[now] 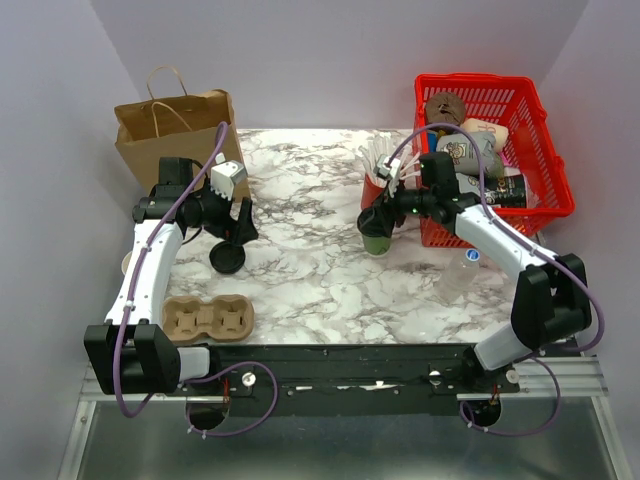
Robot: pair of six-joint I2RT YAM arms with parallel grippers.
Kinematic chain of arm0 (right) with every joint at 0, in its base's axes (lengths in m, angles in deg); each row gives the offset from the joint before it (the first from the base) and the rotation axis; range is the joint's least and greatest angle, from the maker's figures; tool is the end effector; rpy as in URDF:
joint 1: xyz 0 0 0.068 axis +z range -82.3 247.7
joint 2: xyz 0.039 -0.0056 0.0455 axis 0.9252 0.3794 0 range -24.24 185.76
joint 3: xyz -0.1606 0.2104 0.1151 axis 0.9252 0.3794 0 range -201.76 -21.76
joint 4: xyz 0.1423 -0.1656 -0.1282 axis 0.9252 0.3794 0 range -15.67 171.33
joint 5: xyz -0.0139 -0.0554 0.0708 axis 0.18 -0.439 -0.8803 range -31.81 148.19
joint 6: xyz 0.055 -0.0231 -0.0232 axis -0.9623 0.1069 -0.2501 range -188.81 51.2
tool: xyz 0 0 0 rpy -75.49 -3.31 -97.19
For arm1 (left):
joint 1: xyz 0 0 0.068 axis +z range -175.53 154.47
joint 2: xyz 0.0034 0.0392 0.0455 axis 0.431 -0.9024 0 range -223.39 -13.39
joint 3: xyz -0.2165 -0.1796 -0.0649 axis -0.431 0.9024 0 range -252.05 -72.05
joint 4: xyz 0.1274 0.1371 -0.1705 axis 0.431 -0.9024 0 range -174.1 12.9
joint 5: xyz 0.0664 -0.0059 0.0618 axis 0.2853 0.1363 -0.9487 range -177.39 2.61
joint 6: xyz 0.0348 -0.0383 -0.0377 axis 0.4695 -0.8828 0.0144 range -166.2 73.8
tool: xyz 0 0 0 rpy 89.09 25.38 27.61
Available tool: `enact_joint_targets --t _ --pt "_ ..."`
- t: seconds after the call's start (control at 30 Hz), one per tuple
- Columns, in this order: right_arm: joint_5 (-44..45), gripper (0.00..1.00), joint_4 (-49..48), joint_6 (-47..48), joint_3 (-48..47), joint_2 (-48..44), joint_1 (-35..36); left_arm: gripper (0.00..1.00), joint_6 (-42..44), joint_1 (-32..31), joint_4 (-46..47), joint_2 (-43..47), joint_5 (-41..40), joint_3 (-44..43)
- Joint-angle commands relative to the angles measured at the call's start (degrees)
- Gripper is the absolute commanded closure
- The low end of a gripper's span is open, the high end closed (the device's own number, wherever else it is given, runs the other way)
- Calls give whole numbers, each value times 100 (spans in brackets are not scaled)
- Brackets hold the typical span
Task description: Pack the takeout coffee
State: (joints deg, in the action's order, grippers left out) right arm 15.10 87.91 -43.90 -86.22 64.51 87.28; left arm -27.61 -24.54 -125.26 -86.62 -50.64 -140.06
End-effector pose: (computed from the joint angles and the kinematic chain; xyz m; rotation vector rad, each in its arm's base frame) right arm 0.3098 0.1463 0.2836 -1.1651 1.7824 0.7770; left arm 0.2480 -0.0254 0.3290 0.6122 2.2729 -0.6344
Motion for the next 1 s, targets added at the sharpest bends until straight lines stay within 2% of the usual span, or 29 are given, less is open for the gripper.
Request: enact_joint_targets --t 0.0,0.17,0.3,0.5,0.93,0.97 --pt "-138 19 -294 -399 285 -498 345 1 -154 6 219 125 174 68" --pt "229 19 -435 -504 575 -613 679 1 -180 6 219 143 227 103" --pt "590 19 -926 -531 961 -534 688 2 -207 -3 193 108 306 156" --pt "171 18 -1567 -916 1138 -332 697 1 -172 -3 79 28 333 235" --pt "240 8 -1438 -742 1446 -253 750 2 66 -82 -44 248 657 463" --pt "240 6 -1411 -724 1463 -270 741 2 153 -282 -53 283 684 481"
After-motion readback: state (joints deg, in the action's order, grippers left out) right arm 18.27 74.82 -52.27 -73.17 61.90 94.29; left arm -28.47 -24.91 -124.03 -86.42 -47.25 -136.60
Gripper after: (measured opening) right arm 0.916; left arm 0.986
